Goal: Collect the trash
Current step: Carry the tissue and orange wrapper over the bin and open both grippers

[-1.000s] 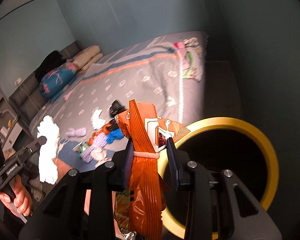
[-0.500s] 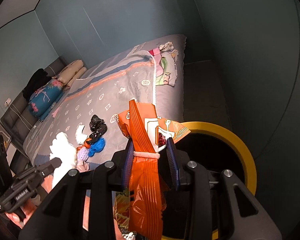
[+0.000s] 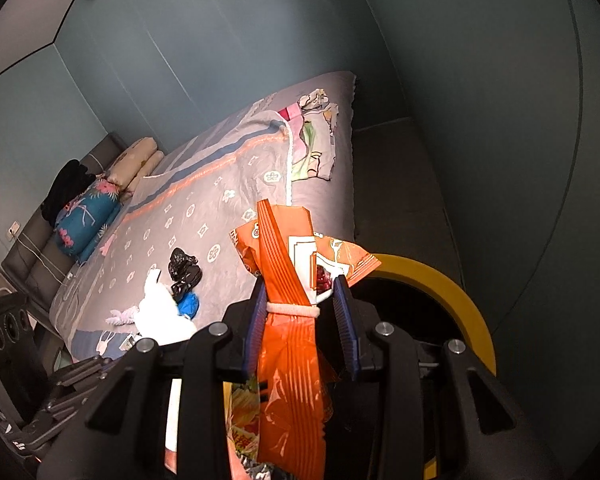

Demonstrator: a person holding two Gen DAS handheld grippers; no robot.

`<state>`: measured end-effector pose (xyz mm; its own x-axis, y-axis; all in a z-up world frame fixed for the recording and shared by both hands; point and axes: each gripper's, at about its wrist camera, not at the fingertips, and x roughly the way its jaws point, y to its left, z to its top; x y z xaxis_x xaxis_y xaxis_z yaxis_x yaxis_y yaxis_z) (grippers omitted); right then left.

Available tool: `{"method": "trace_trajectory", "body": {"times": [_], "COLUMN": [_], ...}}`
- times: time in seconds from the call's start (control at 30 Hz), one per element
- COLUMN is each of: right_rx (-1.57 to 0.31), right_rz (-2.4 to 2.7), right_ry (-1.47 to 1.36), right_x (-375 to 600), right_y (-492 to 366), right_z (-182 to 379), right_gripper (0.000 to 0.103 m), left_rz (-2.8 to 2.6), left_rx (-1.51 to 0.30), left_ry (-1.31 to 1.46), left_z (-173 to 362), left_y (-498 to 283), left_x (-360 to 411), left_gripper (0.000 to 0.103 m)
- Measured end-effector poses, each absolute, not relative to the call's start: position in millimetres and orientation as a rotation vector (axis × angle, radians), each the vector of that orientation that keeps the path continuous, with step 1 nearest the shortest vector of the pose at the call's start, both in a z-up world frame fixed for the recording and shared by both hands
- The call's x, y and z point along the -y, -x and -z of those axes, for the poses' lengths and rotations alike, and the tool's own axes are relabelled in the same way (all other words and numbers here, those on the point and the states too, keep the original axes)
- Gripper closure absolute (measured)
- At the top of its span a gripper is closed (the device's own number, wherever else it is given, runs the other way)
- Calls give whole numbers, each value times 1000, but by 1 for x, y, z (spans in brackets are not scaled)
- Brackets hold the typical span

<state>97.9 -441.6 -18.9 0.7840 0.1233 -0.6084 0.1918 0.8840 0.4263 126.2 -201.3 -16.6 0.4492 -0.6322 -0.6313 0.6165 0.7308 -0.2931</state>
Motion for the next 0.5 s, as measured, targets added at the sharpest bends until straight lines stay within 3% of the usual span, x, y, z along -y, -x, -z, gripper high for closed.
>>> {"method": "trace_trajectory", "body": {"times": [0.3,0.37,0.5], "right_rx": [-679,-675,-665], "right_rz": [58,74,99], "right_ry": [-536,-548,-568], "right_x": [460,463,468], "right_y": [-92,-90,-86], "right_z": [27,28,28], "right_gripper": [64,55,46], "left_rz": [812,817,798], "left_rx": [-825,-826,-803], "left_ry": [47,61,86], "left_z": [26,26,21], "left_y": [-132,-134,-132], "left_x": [209,206,195], "left_gripper": [98,82,60]}}
